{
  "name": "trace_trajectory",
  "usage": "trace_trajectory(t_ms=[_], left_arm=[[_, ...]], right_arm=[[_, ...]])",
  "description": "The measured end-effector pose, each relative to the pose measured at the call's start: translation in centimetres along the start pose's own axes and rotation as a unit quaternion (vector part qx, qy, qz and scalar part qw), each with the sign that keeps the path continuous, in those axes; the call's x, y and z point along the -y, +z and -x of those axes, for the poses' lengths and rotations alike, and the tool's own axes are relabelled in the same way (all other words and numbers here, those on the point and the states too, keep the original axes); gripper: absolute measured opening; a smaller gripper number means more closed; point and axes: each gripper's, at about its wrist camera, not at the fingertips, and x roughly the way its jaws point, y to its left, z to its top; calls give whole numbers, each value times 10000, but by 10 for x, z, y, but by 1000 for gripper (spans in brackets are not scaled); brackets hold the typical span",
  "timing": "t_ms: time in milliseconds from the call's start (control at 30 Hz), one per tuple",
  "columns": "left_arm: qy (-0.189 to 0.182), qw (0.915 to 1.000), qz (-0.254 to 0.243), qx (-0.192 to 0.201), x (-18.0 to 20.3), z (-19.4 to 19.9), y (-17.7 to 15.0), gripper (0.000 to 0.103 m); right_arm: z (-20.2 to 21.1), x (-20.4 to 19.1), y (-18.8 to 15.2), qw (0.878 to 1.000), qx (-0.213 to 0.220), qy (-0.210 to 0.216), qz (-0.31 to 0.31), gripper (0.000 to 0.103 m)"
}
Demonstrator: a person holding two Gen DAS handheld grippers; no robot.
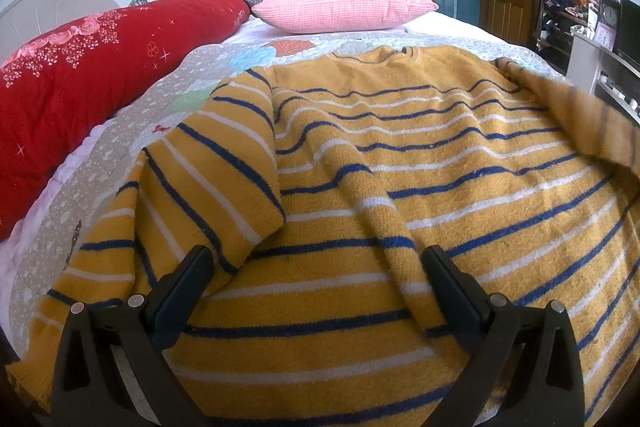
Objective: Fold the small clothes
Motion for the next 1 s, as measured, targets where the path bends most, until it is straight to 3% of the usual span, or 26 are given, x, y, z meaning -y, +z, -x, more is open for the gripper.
trace_trajectory(t_ms=[100, 200, 233, 267, 300, 367, 433, 600, 733, 900, 1000], left_arm=[[6, 10000, -3, 1, 0, 0, 0, 103], [6, 10000, -4, 1, -1, 0, 0, 103], [6, 10000, -4, 1, -1, 0, 0, 103], [6, 10000, -3, 1, -1, 0, 0, 103], [7, 10000, -5, 1, -1, 0, 0, 103], [14, 10000, -8, 0, 0, 0, 0, 103], [48, 10000, -22, 4, 0, 0, 0, 103], [216, 9996, -154, -4, 4, 3, 0, 103], [96, 9998, -37, -167, -2, 20, 4, 103], [-483, 9982, 285, 223, -32, 81, -1, 103], [-448, 9968, 478, 464, -71, 108, -3, 103]], right_arm=[[-30, 41, 2, 9963, -355, -740, -252, 8], [-40, 79, -5, 9898, -674, -820, -949, 11], [-36, 85, -7, 9891, -608, -738, -1117, 12], [-29, 89, -10, 9892, -497, -528, -1276, 23], [-21, 91, -12, 9892, -403, -345, -1363, 43], [-1, 84, -15, 9906, -172, -86, -1353, 60], [14, 70, -15, 9930, -2, 134, -1170, 60], [41, 24, -18, 9919, 206, 985, -773, 76], [32, -14, -26, 9837, -134, 1667, -662, 76], [12, -50, -34, 9757, -530, 2064, -500, 76], [-9, -55, -44, 9718, -787, 2153, -555, 76]])
